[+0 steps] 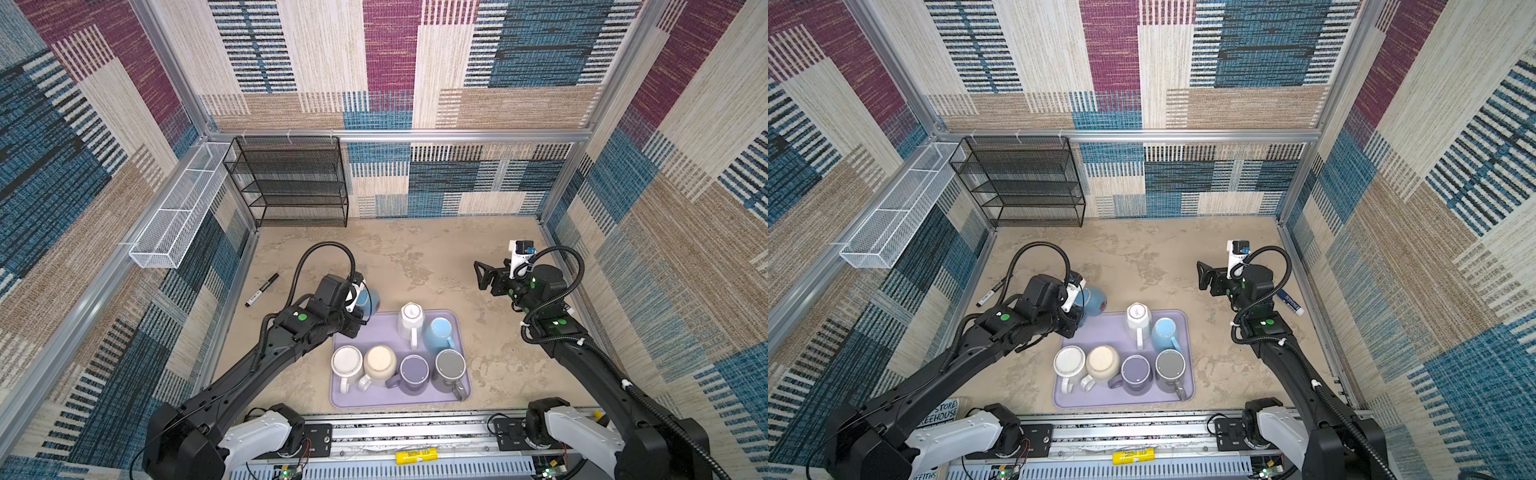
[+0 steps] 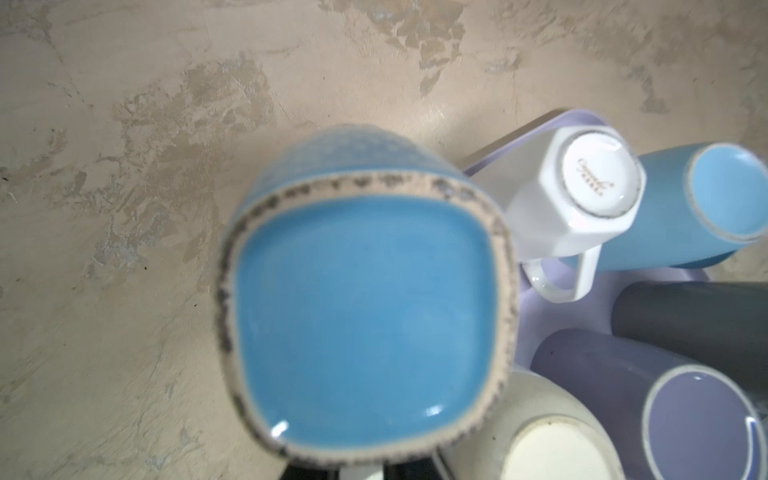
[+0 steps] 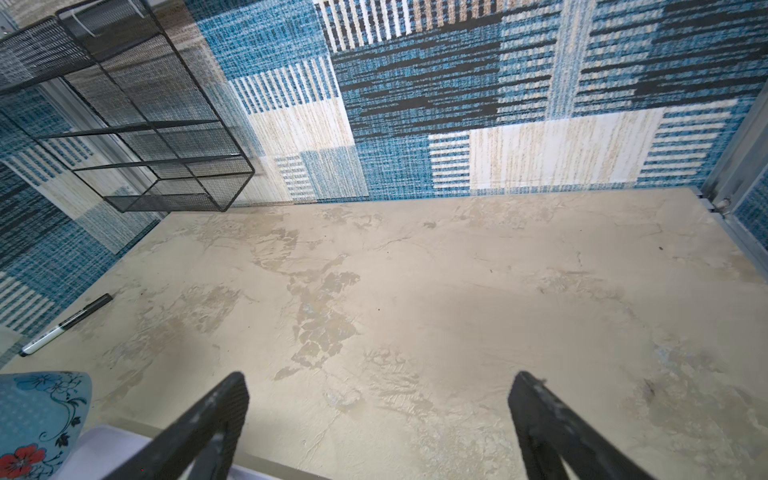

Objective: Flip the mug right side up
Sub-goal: 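Lift the blue mug off the tray with the left gripper while the right gripper approaches, then grasp the blue mug's rim with the right gripper beside the left gripper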

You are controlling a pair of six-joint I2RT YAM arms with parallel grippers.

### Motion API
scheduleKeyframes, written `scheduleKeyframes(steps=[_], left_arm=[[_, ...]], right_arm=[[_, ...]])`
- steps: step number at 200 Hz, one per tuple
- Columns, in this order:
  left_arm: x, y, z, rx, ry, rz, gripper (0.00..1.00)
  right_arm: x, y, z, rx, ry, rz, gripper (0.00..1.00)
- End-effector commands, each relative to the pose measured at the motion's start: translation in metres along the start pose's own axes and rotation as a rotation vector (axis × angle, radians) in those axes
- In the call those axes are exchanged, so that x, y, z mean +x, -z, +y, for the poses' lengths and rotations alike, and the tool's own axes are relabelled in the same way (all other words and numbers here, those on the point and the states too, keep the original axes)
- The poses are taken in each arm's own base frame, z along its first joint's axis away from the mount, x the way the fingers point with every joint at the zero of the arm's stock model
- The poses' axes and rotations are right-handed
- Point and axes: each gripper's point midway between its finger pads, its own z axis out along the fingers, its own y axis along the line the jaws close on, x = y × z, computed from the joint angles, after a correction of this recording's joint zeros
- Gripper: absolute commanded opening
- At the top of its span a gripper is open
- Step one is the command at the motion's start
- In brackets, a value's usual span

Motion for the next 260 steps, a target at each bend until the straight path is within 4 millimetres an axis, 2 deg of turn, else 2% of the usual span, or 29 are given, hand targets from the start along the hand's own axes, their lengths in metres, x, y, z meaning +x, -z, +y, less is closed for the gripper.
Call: scheduleKeyframes(steps=[1,39,77,152,217,260], left_arm=[[-0.032,0.013,-0.013,0.101,0.035,-0.161,0.00],[-0.057,0.041,-0.025,0.207,0.043,-0.298,0.00],[-0.087,0.066,-0.039,0.311,0.042,-0.434,0.00],[-0.137,0.086,-0.058,0.463,0.052,-0.645,0.00],[-0.151,0.110,-0.077,0.587,-0.002,-0.747,0.00],[-0.145,0.121,-0.093,0.693,-0.059,-0.763,0.00]], right_arm=[[-0.013,-0.001,0.022,-0.125,-0.041,-0.044,1.00],[-0.010,-0.005,0.047,-0.274,-0.087,-0.033,1.00],[-0.001,-0.006,0.080,-0.432,-0.113,-0.010,1.00],[-0.004,0.010,0.144,-0.728,-0.197,-0.007,1.00],[-0.005,0.015,0.182,-0.860,-0.209,0.008,1.00],[-0.004,0.021,0.209,-0.963,-0.213,0.026,0.95]])
